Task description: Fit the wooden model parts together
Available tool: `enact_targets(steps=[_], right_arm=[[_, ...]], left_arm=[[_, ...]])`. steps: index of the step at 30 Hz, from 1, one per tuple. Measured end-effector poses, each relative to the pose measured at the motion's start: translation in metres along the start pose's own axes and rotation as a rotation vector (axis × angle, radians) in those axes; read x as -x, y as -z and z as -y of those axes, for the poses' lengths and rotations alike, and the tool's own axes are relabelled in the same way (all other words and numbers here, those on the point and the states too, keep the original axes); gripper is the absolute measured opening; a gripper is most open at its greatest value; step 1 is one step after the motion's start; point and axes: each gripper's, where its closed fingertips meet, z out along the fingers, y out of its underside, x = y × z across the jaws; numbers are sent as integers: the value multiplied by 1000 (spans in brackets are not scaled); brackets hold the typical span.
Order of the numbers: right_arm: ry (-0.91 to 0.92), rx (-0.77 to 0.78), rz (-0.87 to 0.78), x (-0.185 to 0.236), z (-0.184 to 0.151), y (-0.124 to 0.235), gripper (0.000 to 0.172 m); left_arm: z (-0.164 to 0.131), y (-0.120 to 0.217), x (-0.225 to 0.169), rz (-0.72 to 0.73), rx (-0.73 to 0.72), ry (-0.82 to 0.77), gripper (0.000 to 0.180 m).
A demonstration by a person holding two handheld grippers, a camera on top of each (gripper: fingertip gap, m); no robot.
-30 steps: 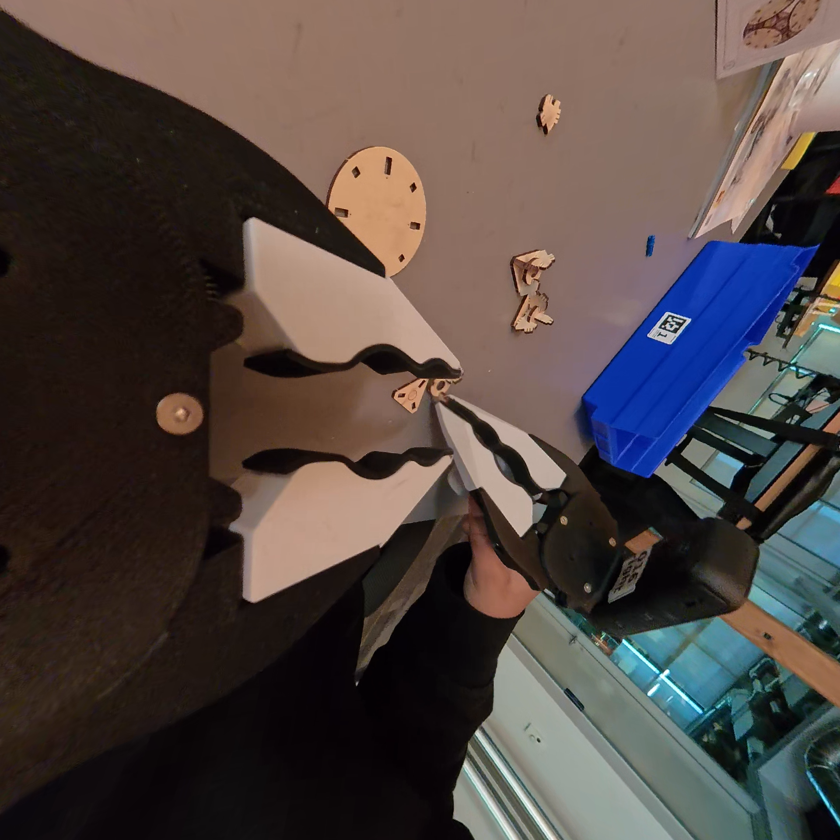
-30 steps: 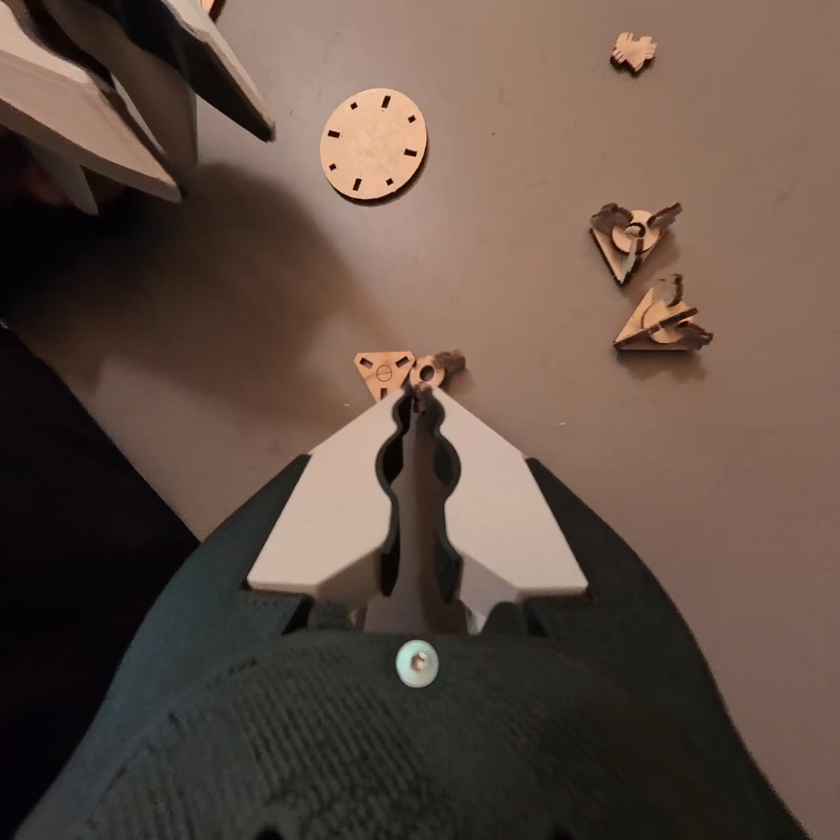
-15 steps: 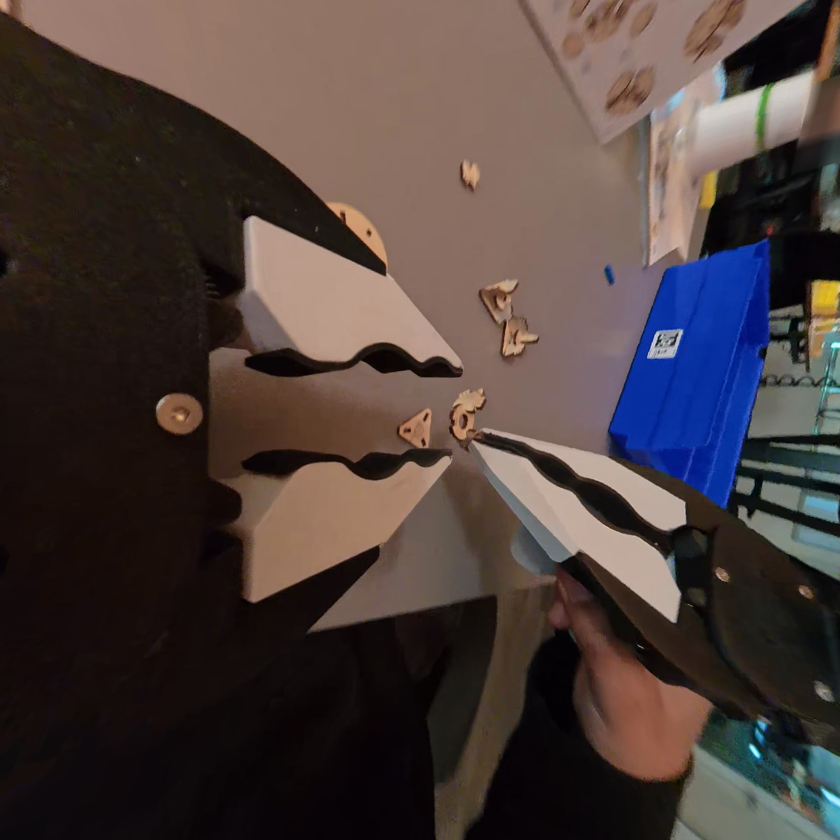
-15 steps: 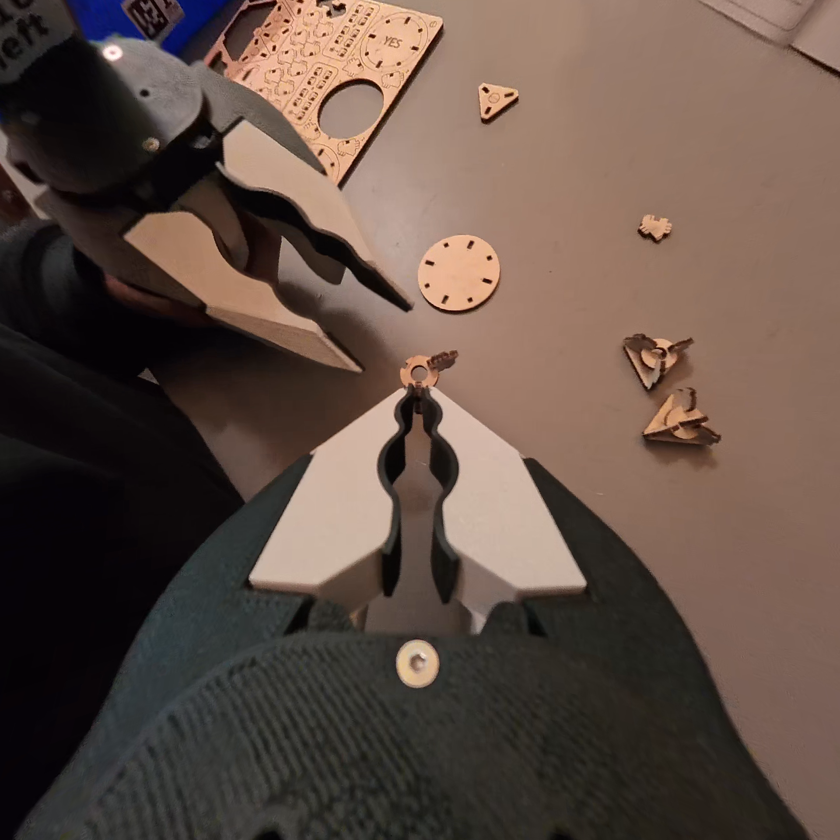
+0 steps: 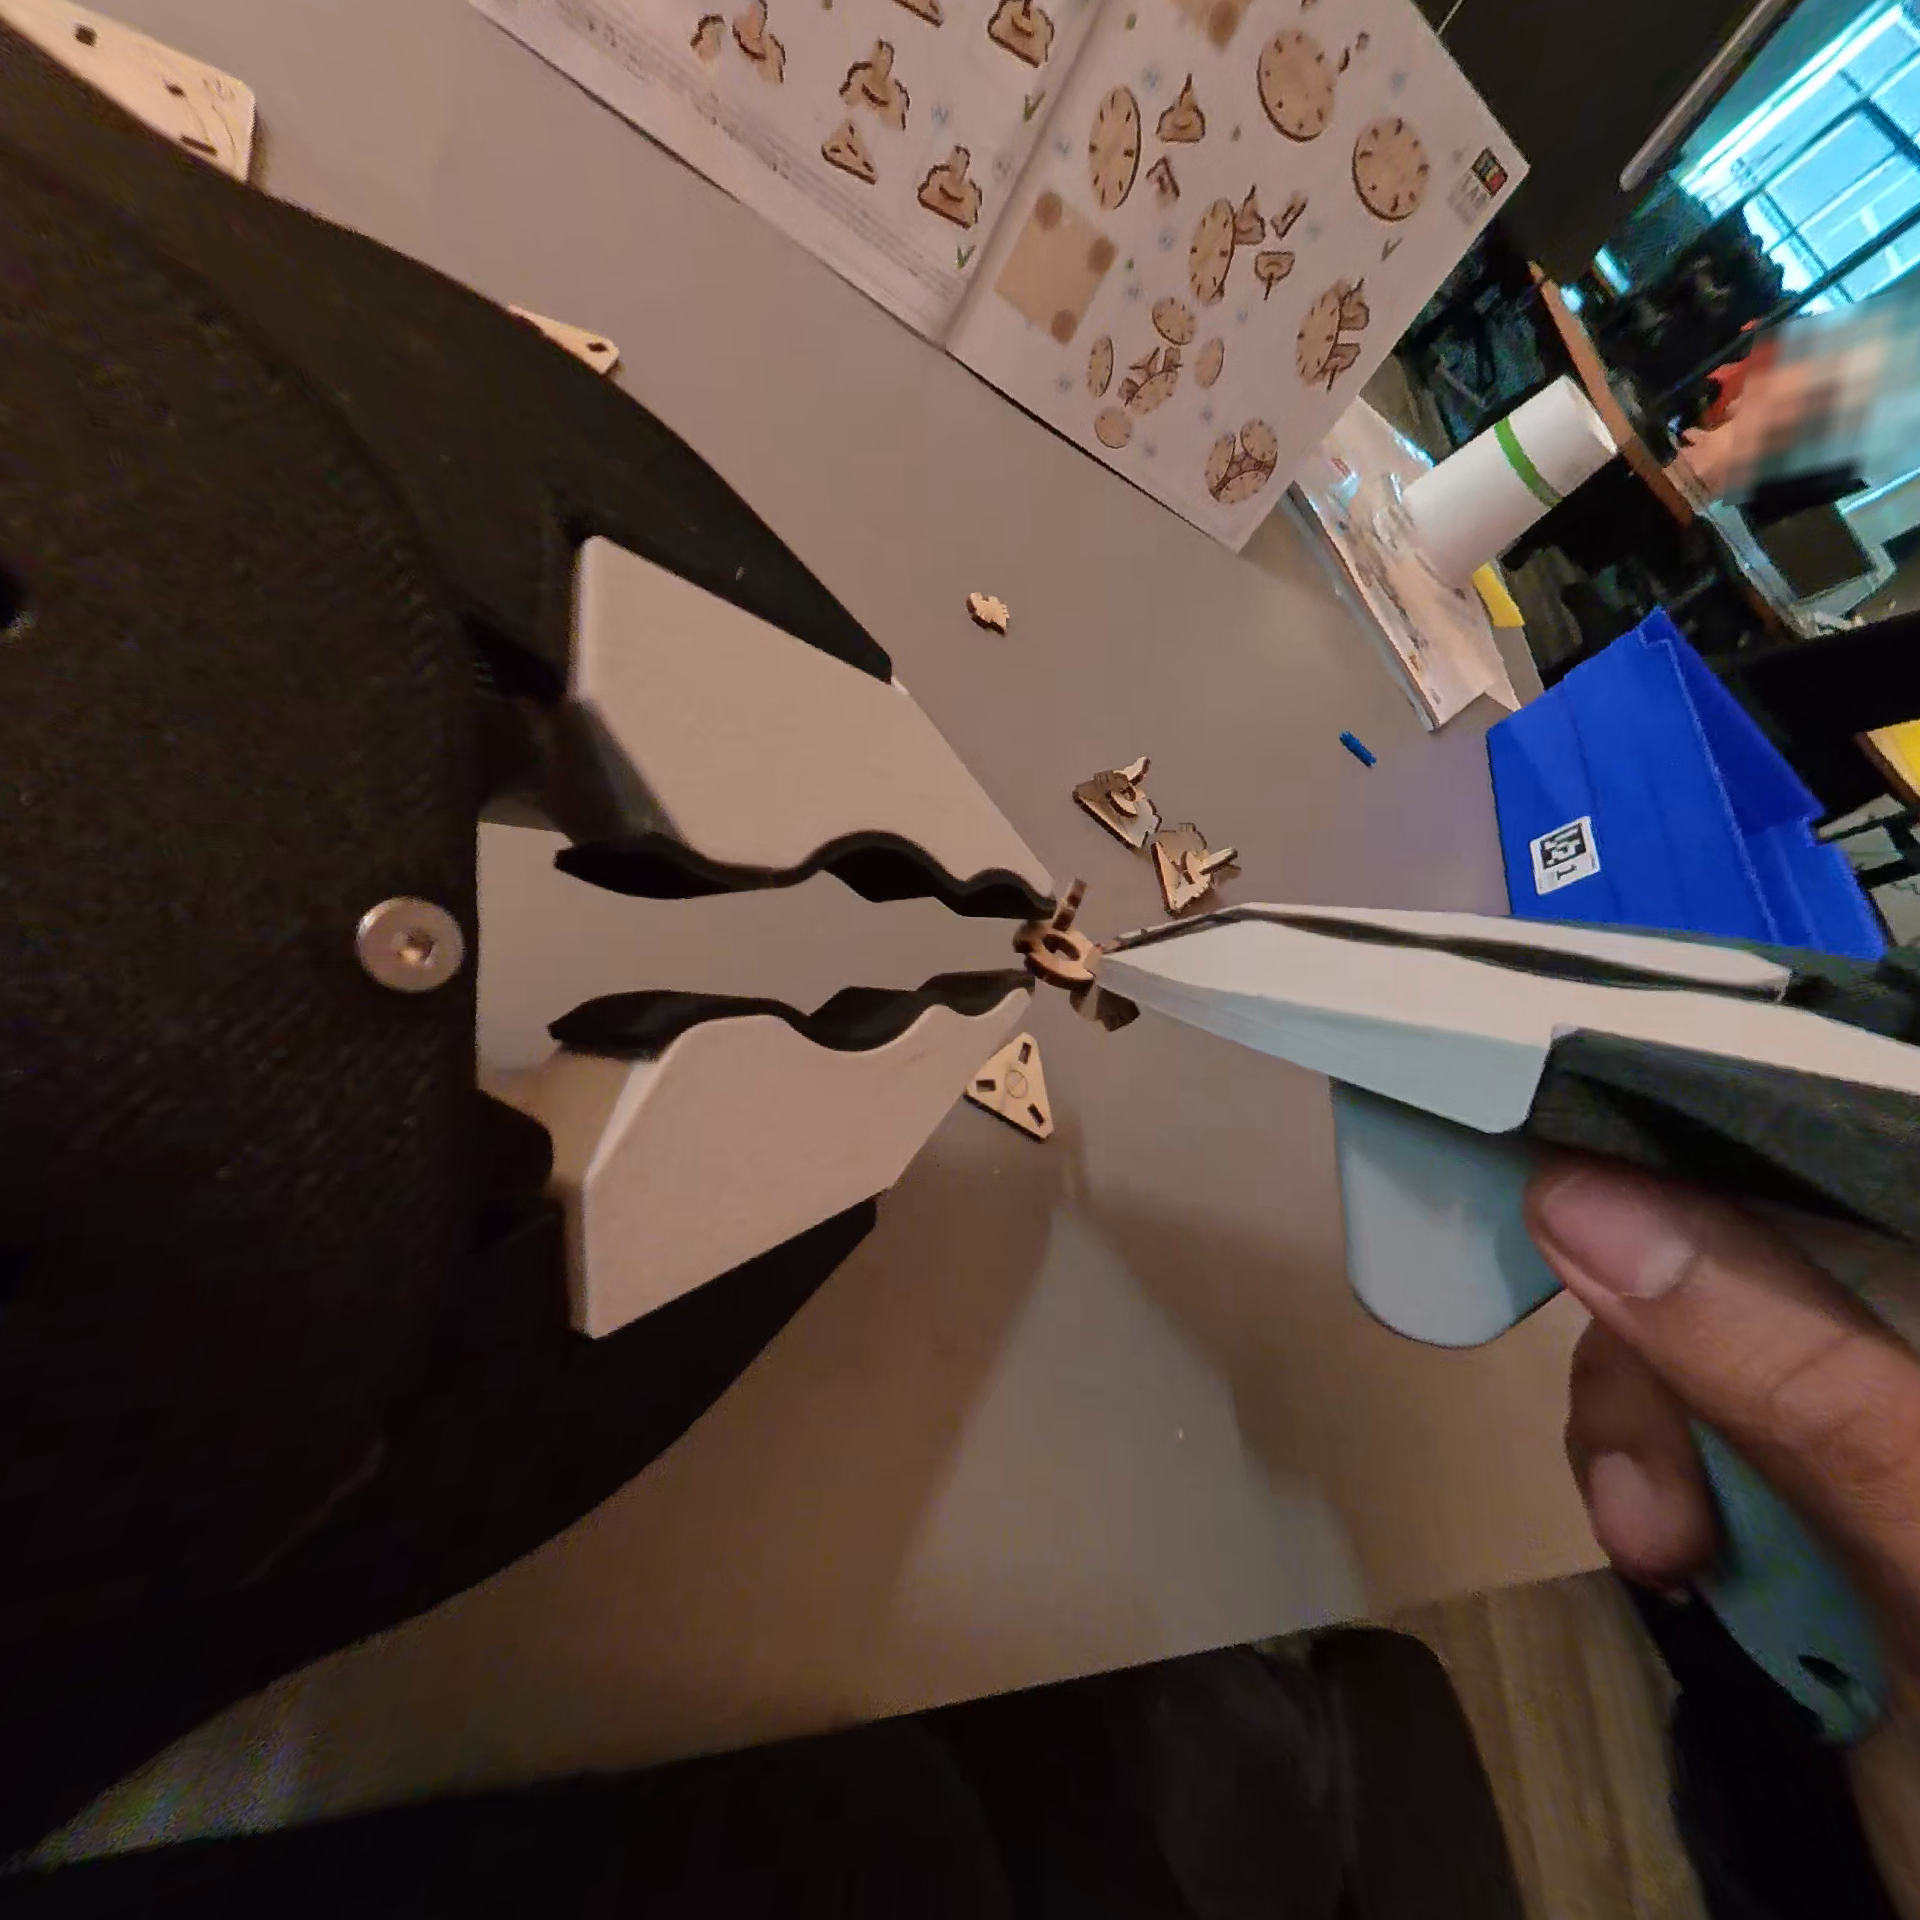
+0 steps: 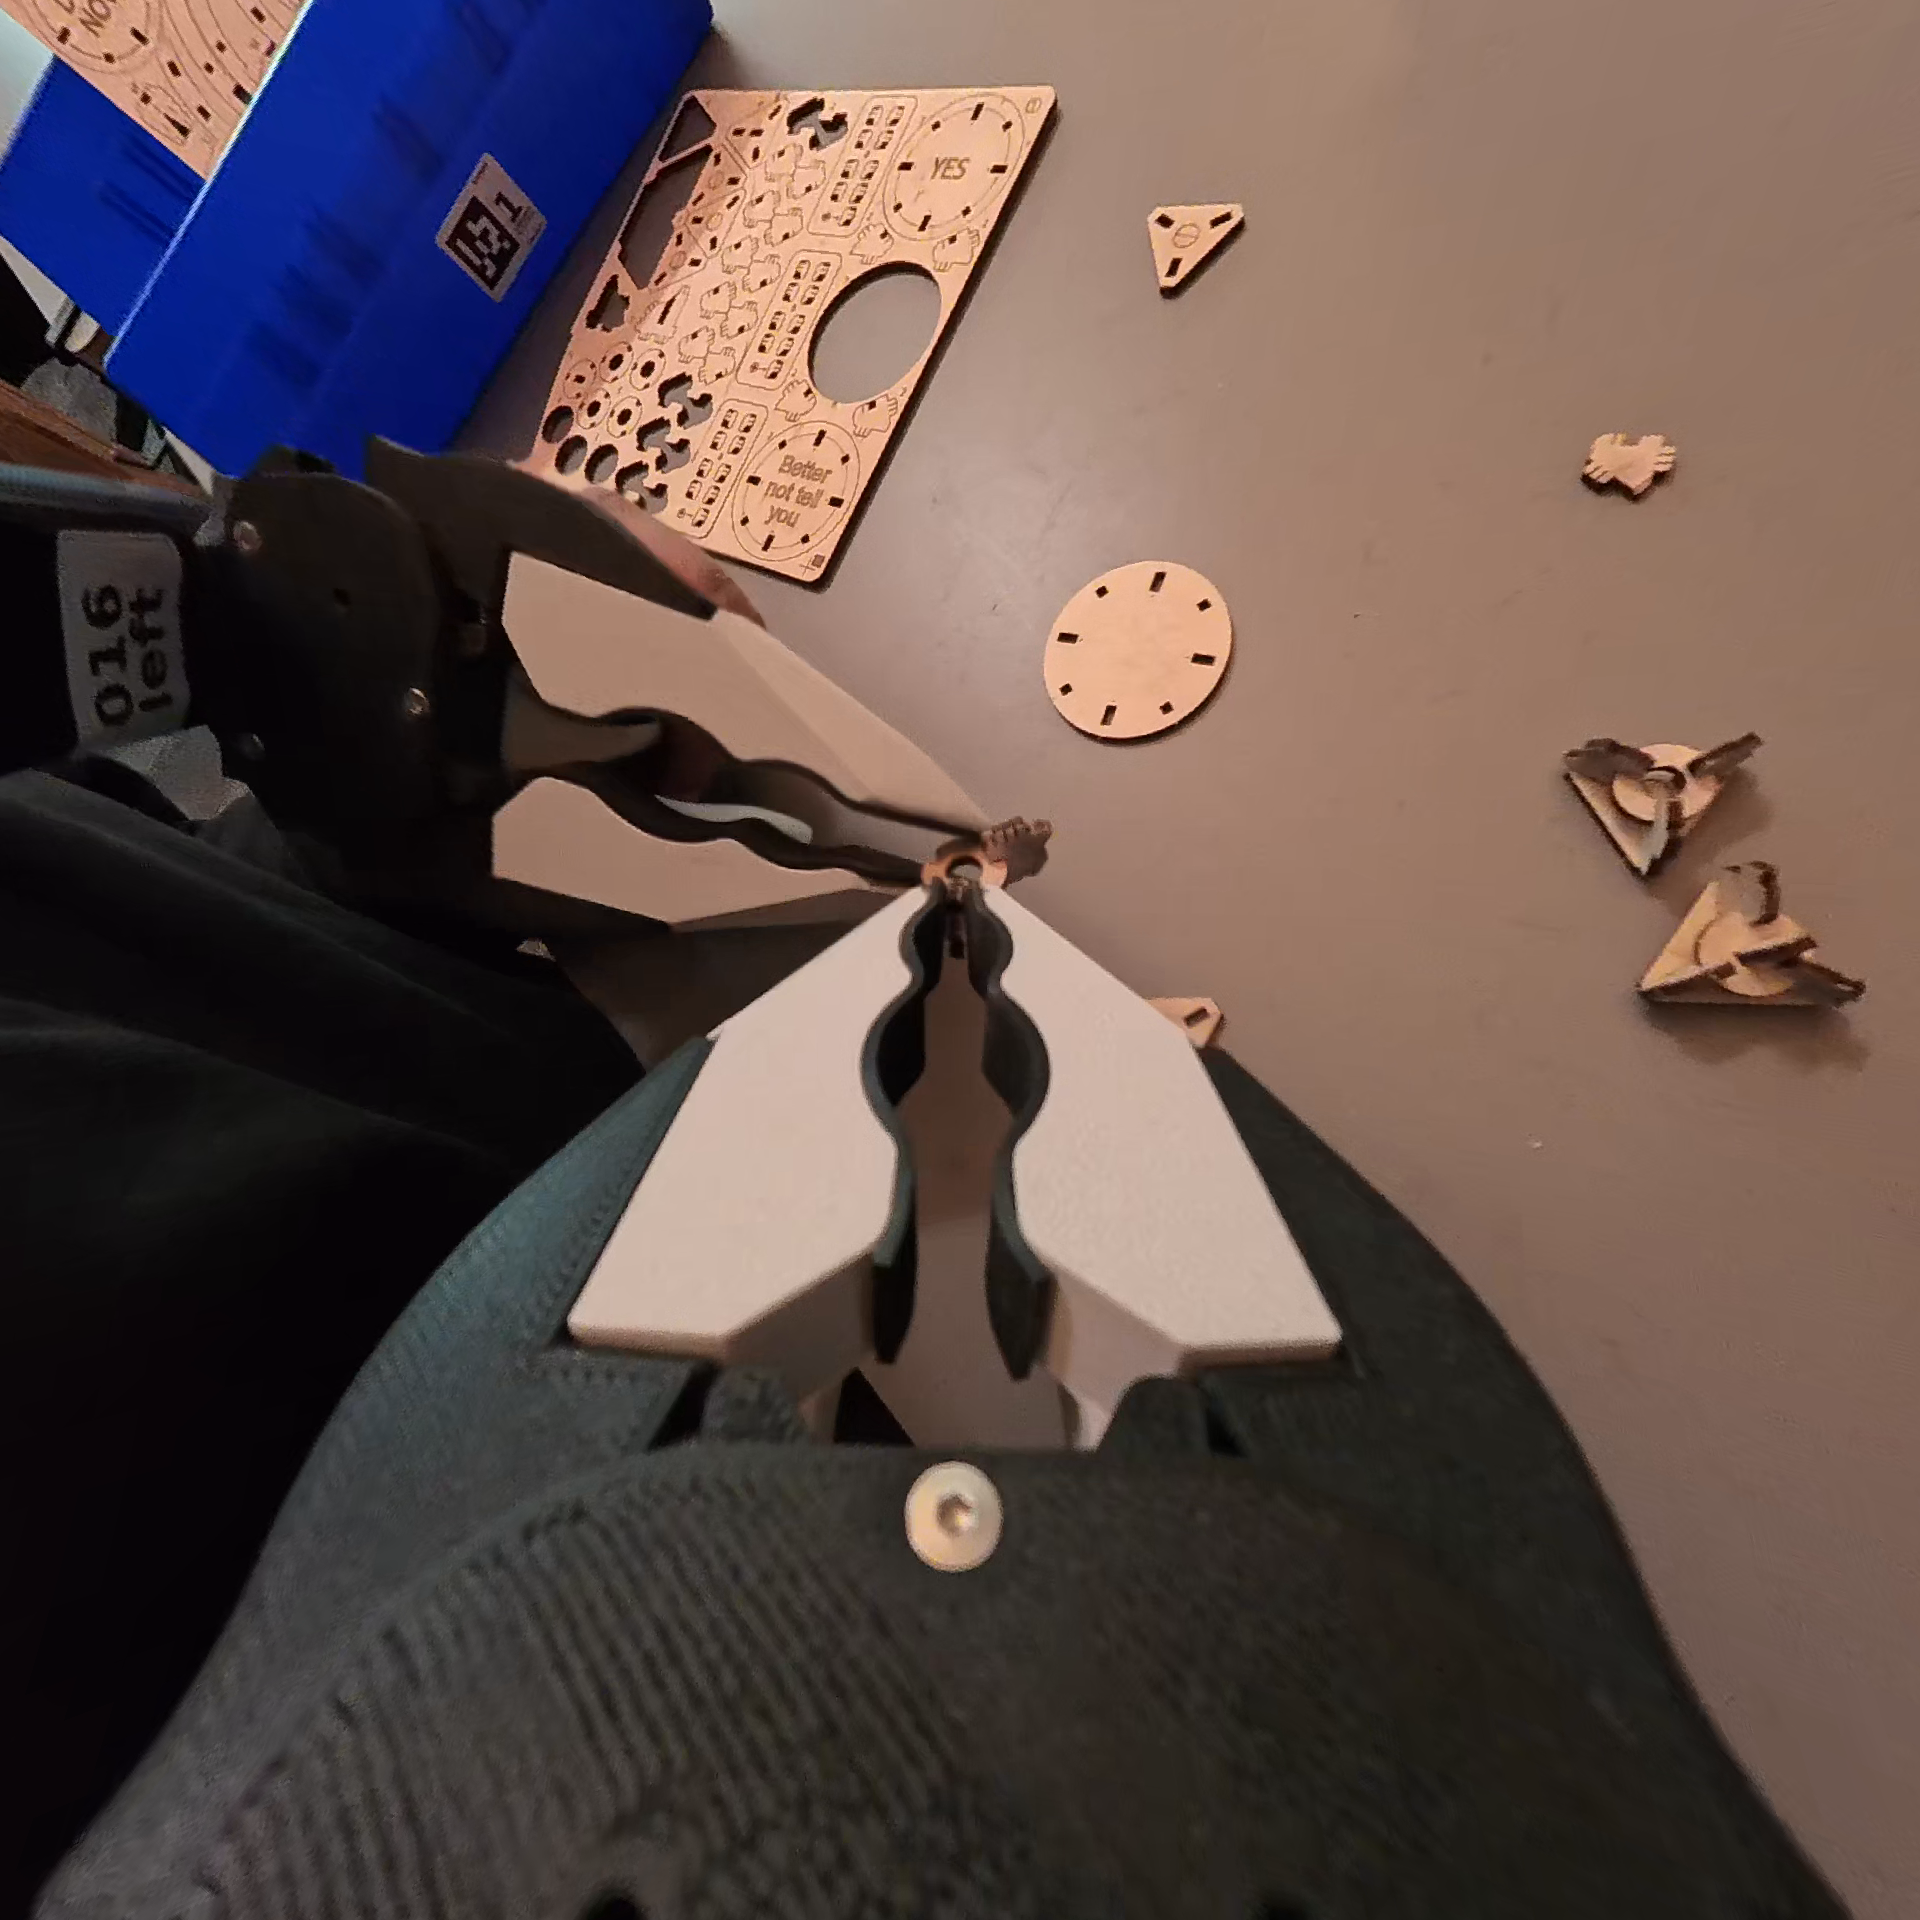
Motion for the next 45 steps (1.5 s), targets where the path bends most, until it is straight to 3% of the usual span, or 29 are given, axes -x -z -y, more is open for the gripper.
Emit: enact_targets(steps=[4, 8, 11, 14, 16, 18, 22, 30, 45], right_arm=[[5, -25, 14, 3, 4, -1, 6], [47, -142, 21, 7, 22, 8, 27], [155, -245, -54, 5, 38, 21, 31], [350, -303, -229, 5, 49, 30, 31], [524, -301, -359, 9, 52, 29, 31], [692, -247, -491, 11, 52, 24, 30], [880, -109, -596, 12, 45, 5, 28], [892, -65, -582, 8, 43, -3, 17], [966, -45, -574, 10, 41, -10, 20]], left_arm=[[0, 1, 0, -4, -1, 5, 1], [8, 8, 8, -45, -91, 175, 0], [19, 19, 20, -134, -228, 429, 0], [26, 34, 37, -307, -407, 793, 0], [23, 40, 47, -418, -487, 1009, 0], [20, 40, 50, -474, -505, 1111, 0], [19, 33, 38, -513, -445, 1100, 0], [20, 35, 37, -603, -477, 1190, 0], [21, 34, 32, -674, -476, 1232, 1]])
